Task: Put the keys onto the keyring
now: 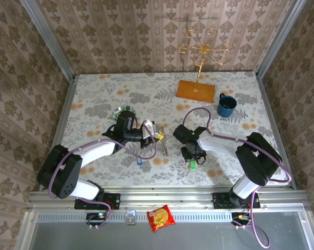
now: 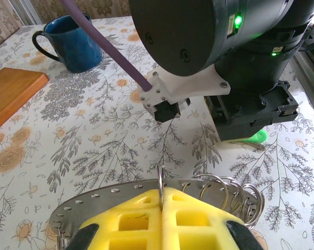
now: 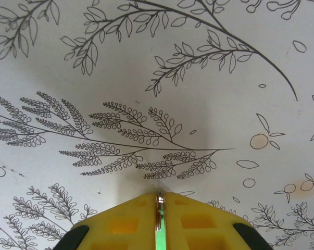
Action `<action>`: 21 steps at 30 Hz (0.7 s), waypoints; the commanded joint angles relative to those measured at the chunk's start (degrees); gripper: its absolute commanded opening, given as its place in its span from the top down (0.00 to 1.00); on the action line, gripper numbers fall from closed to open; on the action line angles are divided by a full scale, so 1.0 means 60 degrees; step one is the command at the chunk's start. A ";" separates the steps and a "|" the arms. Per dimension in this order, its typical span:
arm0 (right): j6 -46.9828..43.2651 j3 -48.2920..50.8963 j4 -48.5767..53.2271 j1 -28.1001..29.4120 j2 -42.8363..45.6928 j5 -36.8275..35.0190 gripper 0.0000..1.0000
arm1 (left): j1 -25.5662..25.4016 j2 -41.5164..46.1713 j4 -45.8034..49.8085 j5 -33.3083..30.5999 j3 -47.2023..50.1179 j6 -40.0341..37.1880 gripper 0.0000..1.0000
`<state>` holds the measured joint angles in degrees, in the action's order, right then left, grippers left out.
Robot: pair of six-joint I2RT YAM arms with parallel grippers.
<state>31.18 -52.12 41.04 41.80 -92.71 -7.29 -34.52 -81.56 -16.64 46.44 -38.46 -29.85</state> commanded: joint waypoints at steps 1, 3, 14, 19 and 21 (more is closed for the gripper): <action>-0.0142 -0.0217 0.0409 0.0023 -0.0131 -0.0073 0.89 | -0.0047 0.0117 0.0129 0.0099 -0.0315 -0.0241 1.00; -0.0138 -0.0221 0.0403 0.0031 -0.0080 -0.0070 0.92 | -0.0047 0.0106 0.0113 0.0105 -0.0314 -0.0230 1.00; -0.0475 0.0110 -0.0553 -0.0060 0.1264 0.0051 1.00 | -0.0047 0.0063 -0.0209 0.0240 -0.0273 0.0204 1.00; -0.1227 0.0503 -0.1879 -0.0171 0.2555 0.0309 1.00 | -0.0047 0.0021 -0.0692 0.0310 -0.0180 0.0586 1.00; -0.1647 0.0779 -0.2801 -0.0186 0.3202 0.0423 1.00 | -0.0054 0.0008 -0.0755 0.0305 -0.0182 0.0688 1.00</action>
<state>25.61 -49.32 32.12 41.06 -78.22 -6.26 -34.52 -81.58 -18.13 46.50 -38.79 -27.83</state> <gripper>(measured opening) 0.053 0.058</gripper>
